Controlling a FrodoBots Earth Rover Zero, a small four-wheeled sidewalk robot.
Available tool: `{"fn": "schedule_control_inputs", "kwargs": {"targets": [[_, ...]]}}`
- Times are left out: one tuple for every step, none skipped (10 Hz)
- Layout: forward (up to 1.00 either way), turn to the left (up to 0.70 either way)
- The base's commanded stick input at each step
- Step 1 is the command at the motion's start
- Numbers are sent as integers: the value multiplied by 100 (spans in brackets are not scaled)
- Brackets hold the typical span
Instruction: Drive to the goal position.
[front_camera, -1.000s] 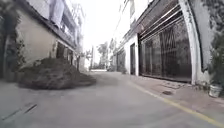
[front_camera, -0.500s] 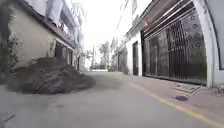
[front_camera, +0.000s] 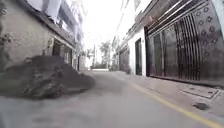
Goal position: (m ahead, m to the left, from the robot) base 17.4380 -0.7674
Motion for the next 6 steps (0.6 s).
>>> {"fn": "schedule_control_inputs", "kwargs": {"targets": [[100,6],[100,6],[100,6],[100,6],[100,6],[100,6]]}}
